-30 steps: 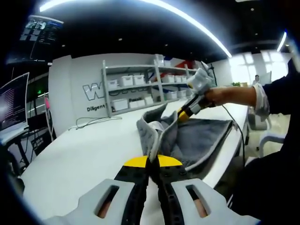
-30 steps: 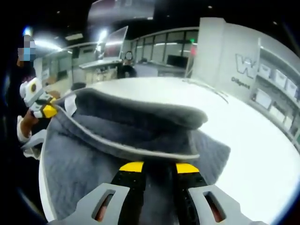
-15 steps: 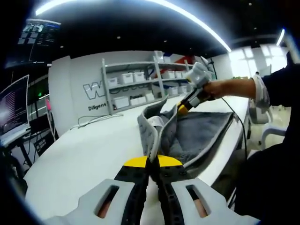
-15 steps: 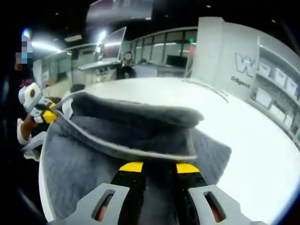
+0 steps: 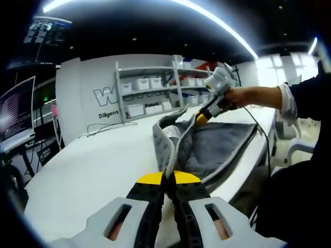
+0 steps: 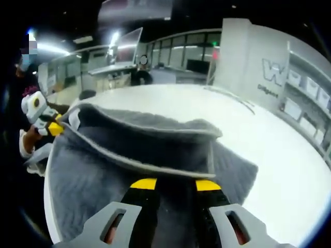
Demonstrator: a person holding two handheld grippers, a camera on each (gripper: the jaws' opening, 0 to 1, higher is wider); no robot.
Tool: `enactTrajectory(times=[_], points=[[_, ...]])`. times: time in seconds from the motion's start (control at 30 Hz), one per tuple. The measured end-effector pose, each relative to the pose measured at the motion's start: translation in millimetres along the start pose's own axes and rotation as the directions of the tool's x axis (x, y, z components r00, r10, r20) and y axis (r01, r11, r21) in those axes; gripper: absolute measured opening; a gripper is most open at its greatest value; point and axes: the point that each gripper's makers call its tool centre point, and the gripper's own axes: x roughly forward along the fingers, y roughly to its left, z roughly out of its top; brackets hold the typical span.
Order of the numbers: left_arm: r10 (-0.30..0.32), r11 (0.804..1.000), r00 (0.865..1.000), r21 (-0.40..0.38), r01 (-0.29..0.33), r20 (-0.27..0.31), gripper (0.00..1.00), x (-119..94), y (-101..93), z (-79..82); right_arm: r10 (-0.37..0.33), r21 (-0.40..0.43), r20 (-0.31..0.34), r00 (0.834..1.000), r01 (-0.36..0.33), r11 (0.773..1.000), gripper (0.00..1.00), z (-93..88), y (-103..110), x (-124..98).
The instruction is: Open the folded towel by lifting each exposed corner and separating the folded layers until the towel lies flat within the target outline without major curled edges
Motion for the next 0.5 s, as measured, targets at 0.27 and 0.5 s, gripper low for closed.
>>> enactTrajectory(times=[0.27, 0.5], points=[[0.002, 1.000, 1.000, -0.003, -0.002, 0.000, 0.05, -2.9, -1.9, -0.5, 0.007, 0.001, -0.014, 1.000, -0.007, 1.000, 0.22, -3.4, 3.1, 1.6], [0.004, 1.000, 1.000, -0.013, -0.004, -0.002, 0.05, -5.9, -0.6, -2.7, 0.015, 0.022, -0.013, 1.000, -0.015, 1.000, 0.22, -5.1, 4.6, 2.9]])
